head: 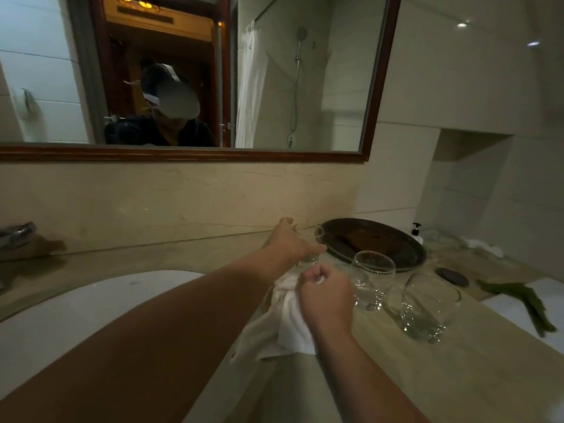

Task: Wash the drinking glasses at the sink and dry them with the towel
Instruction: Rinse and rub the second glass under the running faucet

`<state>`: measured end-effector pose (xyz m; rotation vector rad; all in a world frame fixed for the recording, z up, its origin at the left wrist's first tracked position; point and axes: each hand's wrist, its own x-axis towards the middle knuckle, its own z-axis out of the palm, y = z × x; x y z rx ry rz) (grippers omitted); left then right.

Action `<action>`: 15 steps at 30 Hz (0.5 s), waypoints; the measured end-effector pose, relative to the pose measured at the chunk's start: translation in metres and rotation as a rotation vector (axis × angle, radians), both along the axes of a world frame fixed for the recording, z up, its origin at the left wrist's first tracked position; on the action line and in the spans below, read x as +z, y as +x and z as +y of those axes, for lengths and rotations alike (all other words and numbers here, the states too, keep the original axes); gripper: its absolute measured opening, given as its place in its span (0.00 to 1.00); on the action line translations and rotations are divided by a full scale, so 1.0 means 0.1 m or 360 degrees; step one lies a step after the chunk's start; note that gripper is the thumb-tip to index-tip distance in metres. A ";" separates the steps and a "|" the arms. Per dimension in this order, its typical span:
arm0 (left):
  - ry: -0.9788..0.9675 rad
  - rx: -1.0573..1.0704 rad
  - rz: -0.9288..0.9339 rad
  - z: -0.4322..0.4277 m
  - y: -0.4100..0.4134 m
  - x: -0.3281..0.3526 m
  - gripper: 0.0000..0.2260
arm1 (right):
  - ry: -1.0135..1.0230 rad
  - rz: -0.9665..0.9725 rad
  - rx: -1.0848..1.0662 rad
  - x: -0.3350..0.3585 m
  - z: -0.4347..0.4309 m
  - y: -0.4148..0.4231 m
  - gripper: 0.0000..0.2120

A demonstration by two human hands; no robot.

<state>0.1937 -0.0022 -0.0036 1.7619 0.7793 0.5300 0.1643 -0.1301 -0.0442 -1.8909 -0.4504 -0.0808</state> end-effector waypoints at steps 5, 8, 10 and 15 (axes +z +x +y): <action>0.0165 0.0042 0.0129 0.00 0.03 -0.10 0.43 | 0.0012 -0.0095 0.0007 0.00 -0.04 0.00 0.12; 0.0141 0.0180 0.0018 0.00 -0.07 -0.15 0.32 | 0.0017 -0.0182 -0.0019 0.01 -0.05 -0.02 0.16; 0.0178 0.0242 -0.0024 0.00 -0.19 -0.15 0.34 | 0.0038 -0.0177 -0.0018 0.01 -0.05 -0.01 0.17; 0.0135 0.0245 -0.0204 0.02 -0.52 -0.10 0.34 | 0.0047 -0.0170 0.0049 -0.05 -0.03 0.02 0.14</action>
